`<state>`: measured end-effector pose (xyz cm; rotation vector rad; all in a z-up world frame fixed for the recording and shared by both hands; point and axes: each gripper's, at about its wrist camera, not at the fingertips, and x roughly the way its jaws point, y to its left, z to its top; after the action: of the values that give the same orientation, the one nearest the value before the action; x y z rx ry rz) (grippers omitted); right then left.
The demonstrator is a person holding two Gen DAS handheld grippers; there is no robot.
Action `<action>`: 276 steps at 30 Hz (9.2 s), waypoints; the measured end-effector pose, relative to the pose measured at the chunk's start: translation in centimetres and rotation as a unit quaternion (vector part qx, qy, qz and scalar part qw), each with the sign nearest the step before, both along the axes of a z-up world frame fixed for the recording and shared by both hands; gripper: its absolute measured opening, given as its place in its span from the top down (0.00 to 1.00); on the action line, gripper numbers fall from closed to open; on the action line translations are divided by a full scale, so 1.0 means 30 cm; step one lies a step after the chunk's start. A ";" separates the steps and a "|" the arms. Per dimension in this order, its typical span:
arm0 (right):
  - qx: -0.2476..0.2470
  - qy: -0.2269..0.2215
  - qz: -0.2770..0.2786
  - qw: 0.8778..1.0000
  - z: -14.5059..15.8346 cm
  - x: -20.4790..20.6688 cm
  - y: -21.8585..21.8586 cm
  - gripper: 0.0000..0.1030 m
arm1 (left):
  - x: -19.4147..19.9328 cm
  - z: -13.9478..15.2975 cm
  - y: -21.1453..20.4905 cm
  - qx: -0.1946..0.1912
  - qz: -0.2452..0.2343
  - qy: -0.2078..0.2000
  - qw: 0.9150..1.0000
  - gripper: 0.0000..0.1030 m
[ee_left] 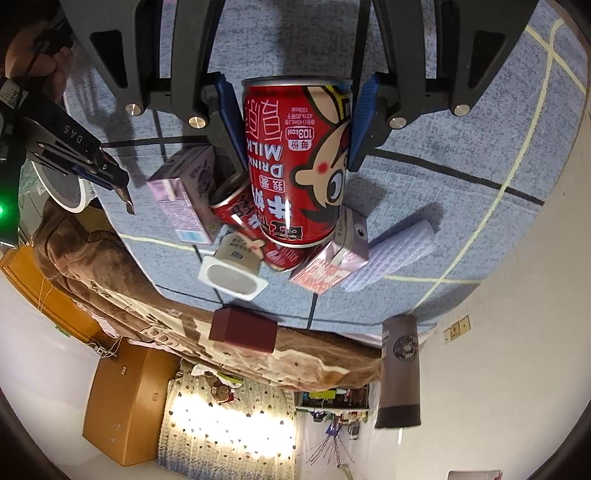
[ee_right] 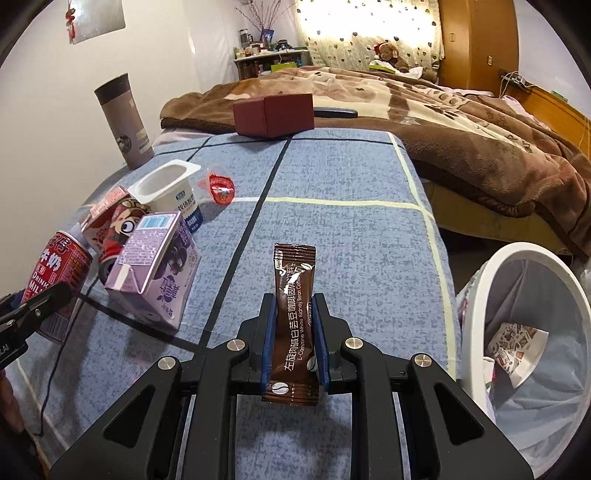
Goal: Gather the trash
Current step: 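Lift the wrapper toward the bin with the right tool while the left tool lifts the can, then drop the wrapper into the bin with the right tool while the left tool drops the can, then move both open tools back over the trash pile toward the juice cartons, then grasp the purple juice carton with the right tool while the left tool grasps the pink carton, then carry the purple carton over the bin with the right tool while the left tool carries the pink carton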
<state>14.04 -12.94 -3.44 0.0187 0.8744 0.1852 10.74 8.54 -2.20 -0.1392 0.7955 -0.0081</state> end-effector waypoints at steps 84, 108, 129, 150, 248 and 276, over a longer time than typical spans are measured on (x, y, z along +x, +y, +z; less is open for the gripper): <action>0.010 0.017 -0.190 0.982 -0.007 -0.146 -0.740 0.59 | 0.101 0.030 -1.069 -0.002 -0.296 0.009 0.955 0.40; 0.024 -0.024 -0.174 0.984 0.074 -0.178 -0.603 0.55 | 0.031 0.105 -0.840 -0.016 -0.248 -0.027 0.968 0.39; 0.036 -0.042 -0.100 0.993 0.104 -0.161 -0.344 0.55 | -0.014 0.129 -0.502 -0.015 -0.157 -0.050 0.986 0.39; 0.033 -0.038 -0.003 0.999 0.122 -0.085 -0.030 0.55 | -0.035 0.112 -0.052 -0.014 -0.033 -0.057 0.998 0.37; 0.013 0.002 0.004 1.000 -0.014 0.078 0.194 0.63 | 0.332 -0.070 0.090 0.037 -0.046 0.033 0.998 0.62; 0.025 -0.035 -0.002 0.999 0.078 -0.013 0.111 0.63 | 0.148 0.067 -0.025 0.030 -0.055 -0.016 0.998 0.62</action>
<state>13.66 -9.60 -1.09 0.0609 0.8004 0.2041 15.17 7.78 -0.19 -0.0388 0.7695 -0.0912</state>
